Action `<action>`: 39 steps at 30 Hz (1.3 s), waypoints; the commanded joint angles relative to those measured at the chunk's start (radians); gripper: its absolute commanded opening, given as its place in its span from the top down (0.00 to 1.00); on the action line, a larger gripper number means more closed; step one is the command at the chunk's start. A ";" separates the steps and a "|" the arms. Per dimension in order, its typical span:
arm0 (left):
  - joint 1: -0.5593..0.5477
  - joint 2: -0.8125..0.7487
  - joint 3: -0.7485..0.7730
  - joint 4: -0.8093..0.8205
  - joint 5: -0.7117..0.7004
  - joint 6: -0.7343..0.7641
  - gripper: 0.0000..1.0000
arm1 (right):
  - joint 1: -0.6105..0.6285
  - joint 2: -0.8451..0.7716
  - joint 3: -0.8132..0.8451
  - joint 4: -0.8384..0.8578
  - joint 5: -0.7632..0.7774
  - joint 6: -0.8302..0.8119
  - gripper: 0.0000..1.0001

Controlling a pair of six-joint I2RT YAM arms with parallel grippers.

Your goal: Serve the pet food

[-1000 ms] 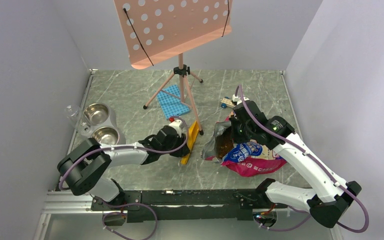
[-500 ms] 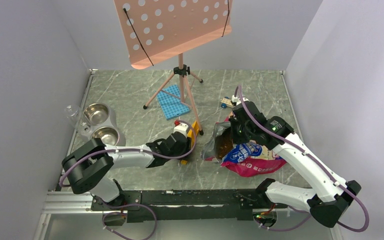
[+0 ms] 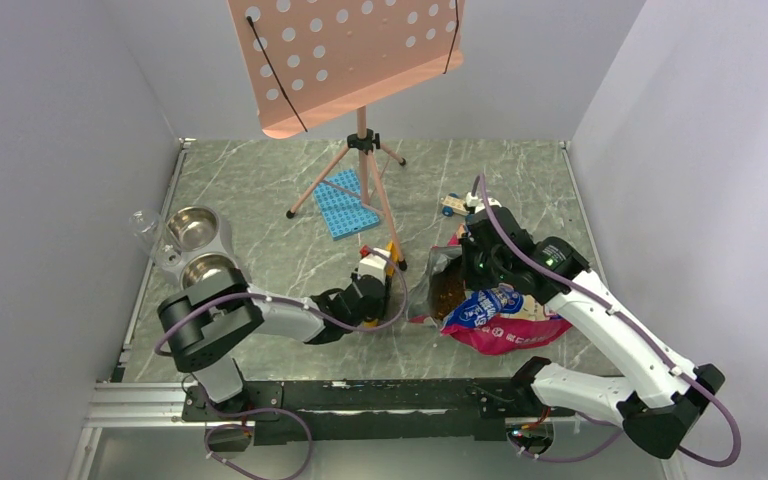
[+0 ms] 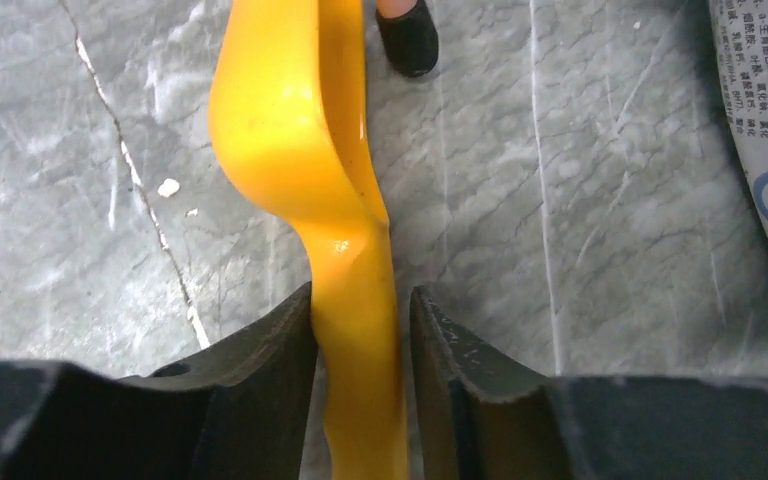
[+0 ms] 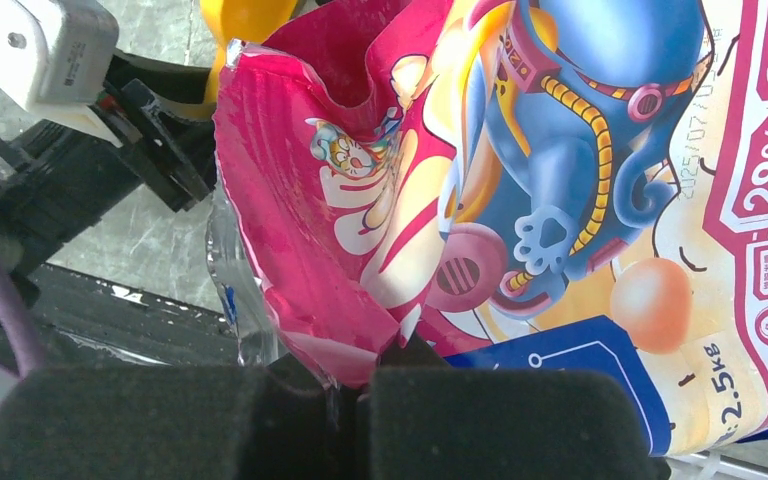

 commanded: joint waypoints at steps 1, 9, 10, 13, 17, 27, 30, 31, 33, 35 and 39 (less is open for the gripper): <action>-0.045 0.081 0.007 0.120 -0.079 -0.002 0.62 | 0.004 -0.034 0.016 0.031 0.009 0.018 1.00; -0.080 0.066 0.075 -0.028 -0.139 -0.085 1.00 | 0.004 -0.072 0.004 0.016 0.014 -0.006 1.00; -0.079 0.029 0.073 -0.080 -0.130 -0.110 1.00 | 0.005 -0.076 0.005 0.020 0.013 -0.004 1.00; -0.076 -0.122 0.051 -0.249 -0.032 -0.158 1.00 | 0.004 -0.094 -0.005 0.048 0.007 0.000 1.00; -0.048 -0.369 0.043 -0.464 0.247 -0.211 1.00 | 0.003 -0.120 -0.031 0.096 0.042 -0.024 1.00; 0.113 -0.704 0.373 -1.179 0.676 -0.247 1.00 | 0.004 -0.112 -0.036 0.200 0.094 -0.123 1.00; 0.215 -0.633 0.474 -1.240 0.902 -0.238 1.00 | 0.004 -0.134 -0.050 0.237 0.019 -0.176 1.00; 0.229 -0.600 0.503 -1.249 0.961 -0.246 1.00 | 0.004 -0.149 -0.056 0.254 -0.013 -0.195 1.00; 0.236 -0.531 0.561 -1.245 1.076 -0.262 1.00 | 0.005 -0.171 -0.062 0.266 -0.054 -0.221 1.00; 0.232 -0.487 0.585 -1.199 1.174 -0.298 1.00 | 0.004 -0.173 -0.057 0.248 -0.064 -0.235 1.00; 0.231 -0.453 0.576 -1.078 1.256 -0.415 1.00 | 0.004 -0.187 -0.035 0.237 -0.110 -0.266 1.00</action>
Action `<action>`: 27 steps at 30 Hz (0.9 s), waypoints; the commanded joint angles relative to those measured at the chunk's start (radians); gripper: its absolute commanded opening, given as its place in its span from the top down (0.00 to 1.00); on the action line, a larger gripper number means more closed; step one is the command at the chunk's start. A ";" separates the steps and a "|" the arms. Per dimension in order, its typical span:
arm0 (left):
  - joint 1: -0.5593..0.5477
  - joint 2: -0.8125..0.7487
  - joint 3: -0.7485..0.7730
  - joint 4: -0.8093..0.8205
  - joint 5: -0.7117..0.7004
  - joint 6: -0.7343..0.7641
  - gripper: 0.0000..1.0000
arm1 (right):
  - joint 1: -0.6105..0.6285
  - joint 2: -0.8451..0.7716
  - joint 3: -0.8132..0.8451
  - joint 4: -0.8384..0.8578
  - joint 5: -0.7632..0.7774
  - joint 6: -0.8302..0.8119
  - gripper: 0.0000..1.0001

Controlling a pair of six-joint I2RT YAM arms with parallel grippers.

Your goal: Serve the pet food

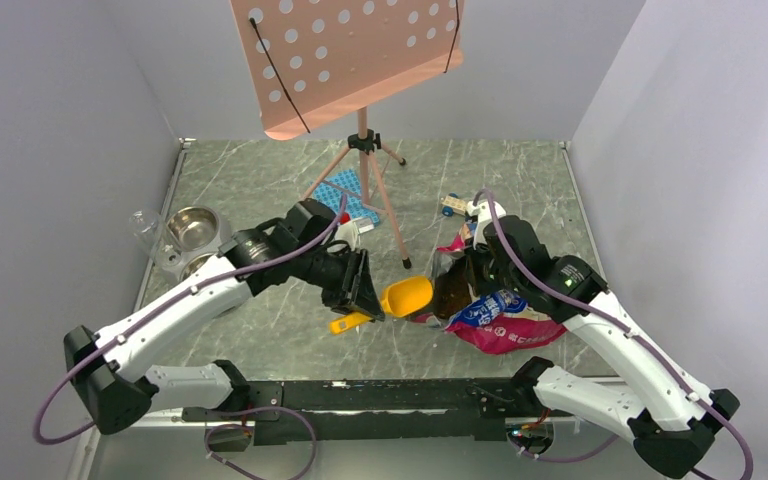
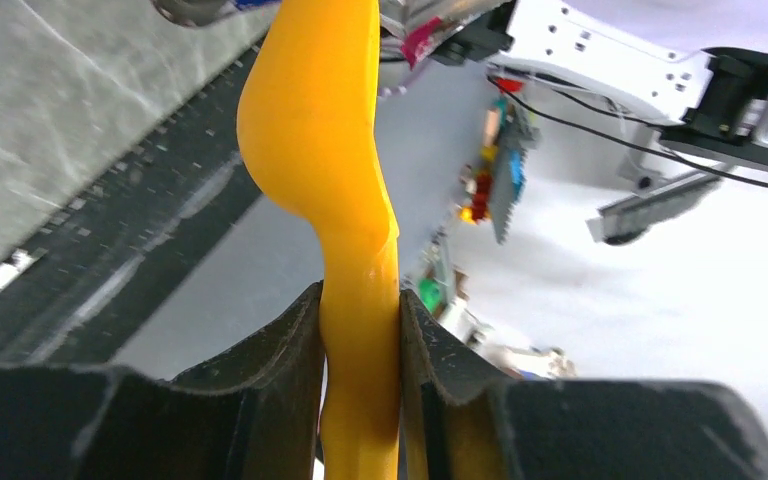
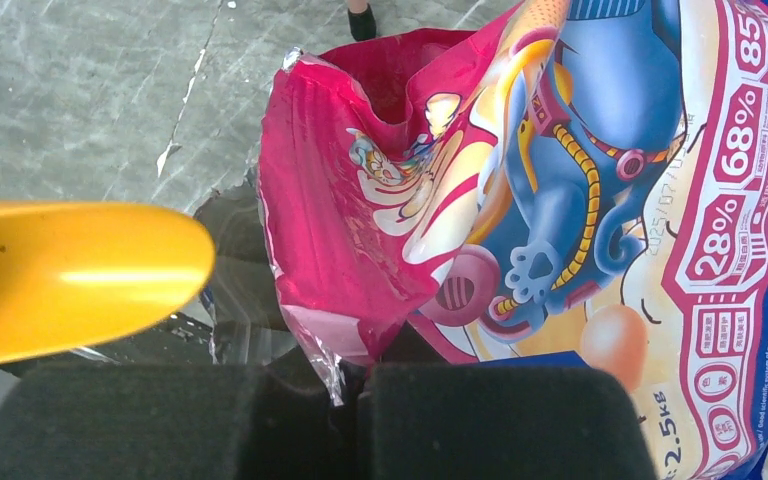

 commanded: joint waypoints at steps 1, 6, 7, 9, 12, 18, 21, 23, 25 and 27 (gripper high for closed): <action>-0.001 0.019 0.013 0.115 0.212 -0.140 1.00 | 0.005 -0.057 0.056 0.138 -0.103 -0.064 1.00; -0.023 0.156 0.026 0.259 0.236 -0.254 1.00 | 0.005 -0.061 0.101 0.120 -0.157 -0.095 1.00; -0.038 0.199 0.044 0.285 0.246 -0.285 1.00 | 0.005 -0.066 0.104 0.121 -0.160 -0.096 1.00; -0.068 0.287 0.099 0.261 0.243 -0.321 1.00 | 0.006 -0.069 0.113 0.117 -0.157 -0.098 1.00; -0.077 0.366 0.171 0.088 0.164 -0.316 1.00 | 0.006 -0.066 0.136 0.098 -0.147 -0.103 1.00; -0.051 0.316 -0.012 0.284 0.111 -0.617 1.00 | 0.005 -0.078 0.144 0.075 -0.090 -0.106 1.00; -0.067 0.375 0.015 0.275 0.094 -0.661 1.00 | 0.005 -0.082 0.147 0.076 -0.082 -0.090 1.00; -0.083 0.434 0.074 0.266 0.064 -0.665 1.00 | 0.006 -0.081 0.150 0.080 -0.093 -0.078 1.00; -0.085 0.497 0.164 0.220 0.002 -0.636 1.00 | 0.006 -0.082 0.145 0.092 -0.112 -0.062 1.00; -0.083 0.578 0.209 0.216 -0.053 -0.614 1.00 | 0.006 -0.085 0.136 0.107 -0.129 -0.052 1.00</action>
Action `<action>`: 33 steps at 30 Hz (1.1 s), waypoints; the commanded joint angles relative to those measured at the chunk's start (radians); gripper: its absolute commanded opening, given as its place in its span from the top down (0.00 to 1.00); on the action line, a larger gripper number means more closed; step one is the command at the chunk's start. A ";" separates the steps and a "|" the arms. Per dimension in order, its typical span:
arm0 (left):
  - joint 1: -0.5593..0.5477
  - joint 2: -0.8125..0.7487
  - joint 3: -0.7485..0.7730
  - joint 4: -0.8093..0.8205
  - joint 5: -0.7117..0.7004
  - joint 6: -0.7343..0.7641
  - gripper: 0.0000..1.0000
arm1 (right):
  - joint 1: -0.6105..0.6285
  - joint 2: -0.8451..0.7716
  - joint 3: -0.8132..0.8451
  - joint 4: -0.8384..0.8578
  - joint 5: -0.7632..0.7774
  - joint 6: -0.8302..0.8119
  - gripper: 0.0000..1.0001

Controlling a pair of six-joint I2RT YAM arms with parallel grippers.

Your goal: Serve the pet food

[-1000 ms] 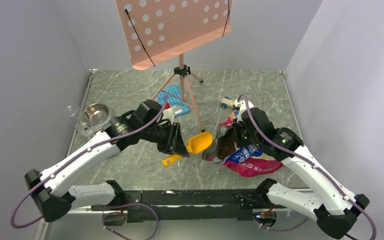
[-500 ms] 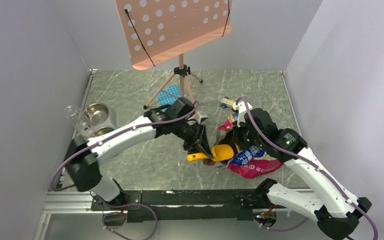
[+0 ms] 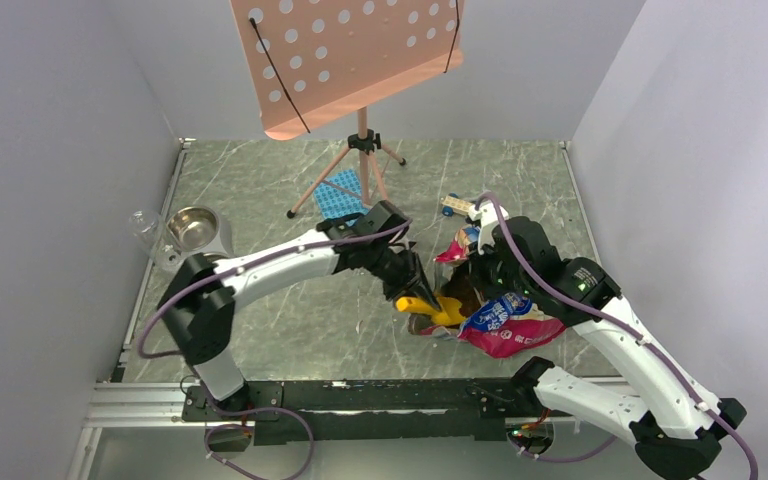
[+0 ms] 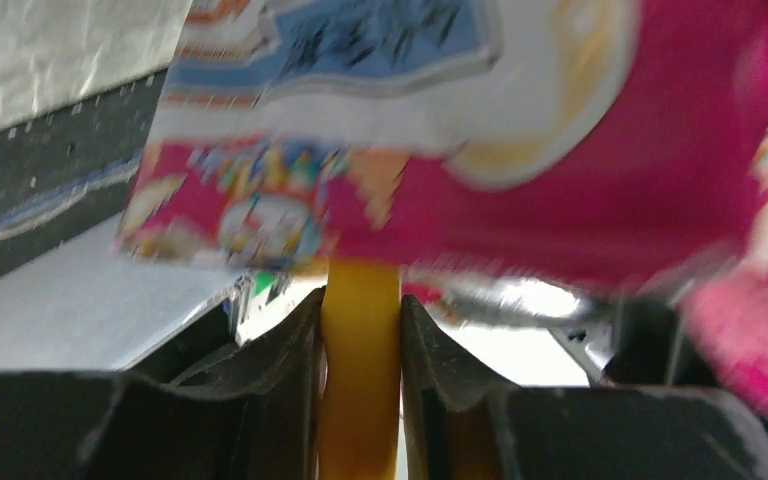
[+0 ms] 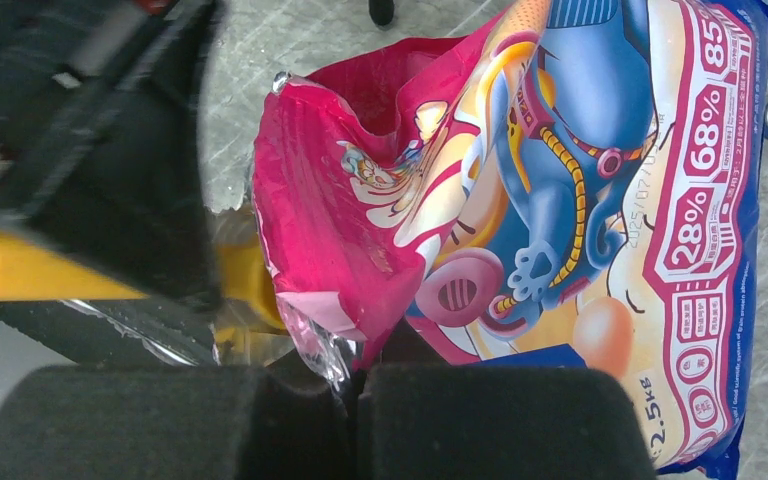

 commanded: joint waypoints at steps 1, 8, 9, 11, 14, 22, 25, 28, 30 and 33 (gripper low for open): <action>-0.003 0.131 0.117 0.022 -0.178 -0.066 1.00 | 0.009 -0.057 0.085 0.189 -0.073 0.036 1.00; -0.017 0.249 0.023 0.493 -0.130 -0.065 1.00 | 0.009 -0.080 0.077 0.186 -0.060 0.043 1.00; -0.012 0.235 0.004 0.540 -0.141 -0.040 1.00 | 0.008 -0.086 0.076 0.181 -0.054 0.042 1.00; 0.002 0.209 -0.016 0.642 -0.130 0.048 1.00 | 0.007 -0.096 0.071 0.173 -0.038 0.042 1.00; 0.010 0.189 -0.063 0.898 -0.041 0.069 1.00 | 0.007 -0.116 0.046 0.175 -0.034 0.050 1.00; 0.034 0.068 -0.233 1.203 0.008 0.078 1.00 | 0.008 -0.177 0.042 0.153 0.190 0.109 1.00; 0.039 0.053 -0.282 1.223 0.039 0.056 1.00 | 0.008 -0.179 0.072 0.115 0.307 0.129 1.00; 0.038 0.010 -0.313 1.177 0.051 0.078 1.00 | 0.007 -0.175 0.081 0.101 0.345 0.129 1.00; 0.041 -0.018 -0.331 1.155 0.060 0.099 1.00 | 0.007 -0.172 0.077 0.102 0.349 0.131 1.00; 0.043 -0.058 -0.367 1.185 0.074 0.087 1.00 | 0.007 -0.166 0.075 0.102 0.356 0.142 1.00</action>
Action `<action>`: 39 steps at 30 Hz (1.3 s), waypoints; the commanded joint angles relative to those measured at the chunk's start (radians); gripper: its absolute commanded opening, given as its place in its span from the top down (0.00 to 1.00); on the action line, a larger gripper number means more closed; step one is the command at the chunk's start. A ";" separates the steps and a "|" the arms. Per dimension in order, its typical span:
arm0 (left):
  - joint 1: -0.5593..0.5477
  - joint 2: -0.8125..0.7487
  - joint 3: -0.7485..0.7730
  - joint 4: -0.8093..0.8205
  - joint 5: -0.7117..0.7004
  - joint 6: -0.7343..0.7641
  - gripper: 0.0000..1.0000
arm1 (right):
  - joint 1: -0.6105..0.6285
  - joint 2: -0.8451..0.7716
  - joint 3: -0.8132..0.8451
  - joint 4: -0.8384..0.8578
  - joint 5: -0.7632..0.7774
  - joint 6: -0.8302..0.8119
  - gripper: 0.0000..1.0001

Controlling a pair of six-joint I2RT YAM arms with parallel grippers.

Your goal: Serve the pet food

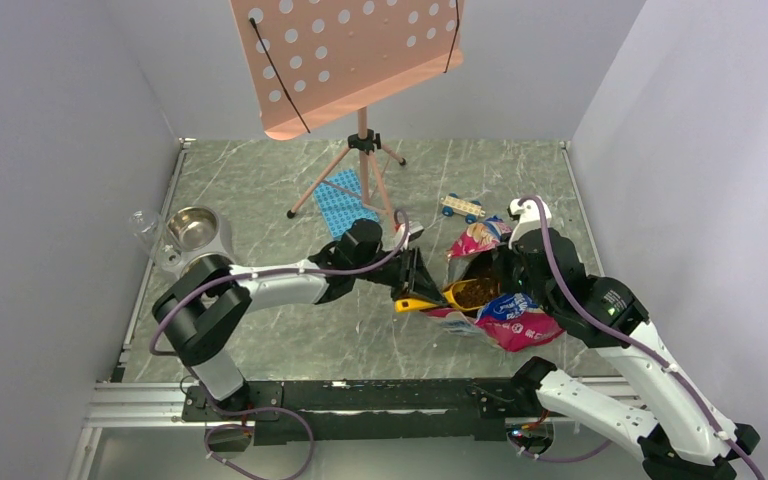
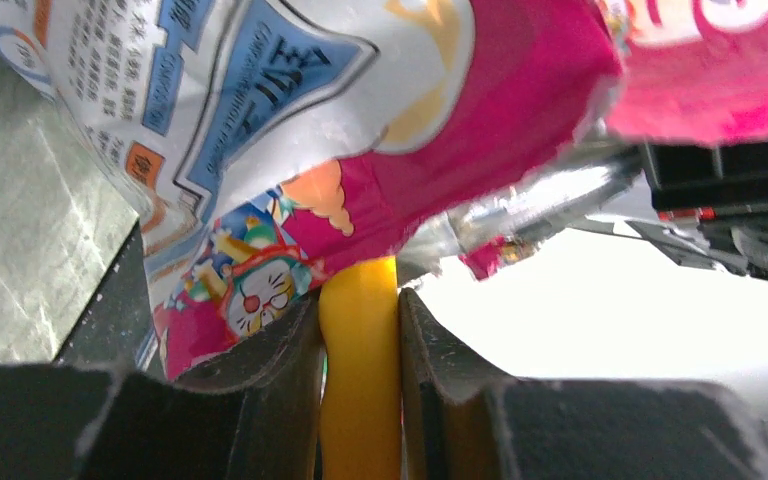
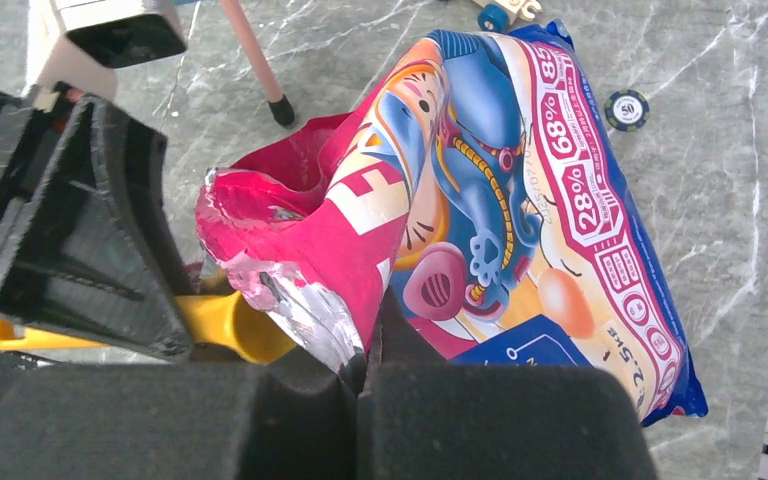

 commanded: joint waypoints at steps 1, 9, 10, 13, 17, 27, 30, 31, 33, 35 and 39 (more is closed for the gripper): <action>0.028 -0.114 -0.029 0.145 0.004 0.039 1.00 | 0.005 -0.031 0.087 0.073 0.074 0.023 1.00; 0.032 -0.215 -0.041 0.085 0.001 0.068 1.00 | 0.005 -0.020 0.076 0.091 0.037 0.012 1.00; 0.033 -0.218 -0.039 0.070 -0.003 0.072 1.00 | 0.005 -0.021 0.076 0.093 0.039 0.012 1.00; 0.037 -0.190 -0.039 0.099 0.008 0.043 1.00 | 0.006 -0.021 0.078 0.097 0.042 0.007 1.00; 0.039 -0.174 -0.094 0.282 0.016 -0.045 1.00 | 0.006 -0.017 0.085 0.100 0.042 0.001 1.00; 0.041 -0.222 -0.128 0.167 0.008 0.019 1.00 | 0.006 0.005 0.108 0.108 0.044 -0.010 1.00; 0.052 -0.255 -0.173 0.175 -0.003 0.043 1.00 | 0.005 -0.002 0.099 0.121 0.048 -0.013 1.00; 0.052 -0.248 -0.181 0.200 0.003 0.036 1.00 | 0.005 -0.002 0.091 0.126 0.045 -0.012 1.00; 0.052 -0.260 -0.204 0.227 -0.002 0.023 1.00 | 0.005 0.005 0.087 0.125 0.040 -0.008 1.00; 0.054 -0.304 -0.232 0.201 -0.015 0.030 1.00 | 0.005 0.004 0.087 0.126 0.039 -0.004 1.00; 0.069 -0.354 -0.245 0.133 -0.001 0.076 1.00 | 0.005 -0.002 0.077 0.135 0.041 -0.004 1.00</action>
